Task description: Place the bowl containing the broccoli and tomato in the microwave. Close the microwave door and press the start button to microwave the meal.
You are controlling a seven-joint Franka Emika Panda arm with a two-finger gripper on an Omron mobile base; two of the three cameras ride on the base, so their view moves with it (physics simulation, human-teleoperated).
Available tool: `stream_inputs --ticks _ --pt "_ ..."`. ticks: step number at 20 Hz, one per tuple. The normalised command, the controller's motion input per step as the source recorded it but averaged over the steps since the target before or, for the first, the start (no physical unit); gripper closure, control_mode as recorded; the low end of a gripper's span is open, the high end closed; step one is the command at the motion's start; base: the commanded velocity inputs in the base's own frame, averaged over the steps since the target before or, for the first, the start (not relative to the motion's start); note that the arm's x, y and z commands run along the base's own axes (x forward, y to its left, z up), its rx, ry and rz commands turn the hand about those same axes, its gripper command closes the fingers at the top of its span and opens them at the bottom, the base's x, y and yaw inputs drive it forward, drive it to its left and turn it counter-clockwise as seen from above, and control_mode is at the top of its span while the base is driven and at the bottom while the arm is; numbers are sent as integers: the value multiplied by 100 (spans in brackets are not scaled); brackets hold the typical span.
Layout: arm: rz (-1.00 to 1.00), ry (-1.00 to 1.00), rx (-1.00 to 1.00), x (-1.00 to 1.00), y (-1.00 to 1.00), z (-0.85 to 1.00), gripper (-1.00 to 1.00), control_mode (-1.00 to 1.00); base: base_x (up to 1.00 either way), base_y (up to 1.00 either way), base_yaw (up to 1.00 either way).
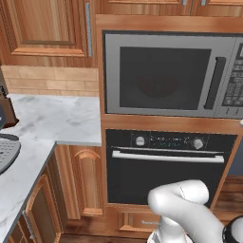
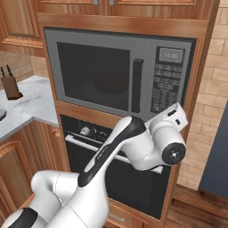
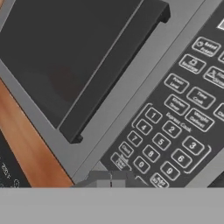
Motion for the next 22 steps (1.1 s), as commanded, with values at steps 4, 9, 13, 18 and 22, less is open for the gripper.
stream_inputs --ticks 4,9,13,18,22 --pt "0 0 0 23 -11 -5 100 -100 0 0 0" --pt "0 0 0 26 -10 -5 100 -100 0 0 0" --pt "0 0 0 23 -11 -12 100 -100 0 0 0" --pt "0 0 0 21 -15 -15 100 -100 0 0 0" --pt "0 0 0 23 -17 -9 100 -100 0 0 0"
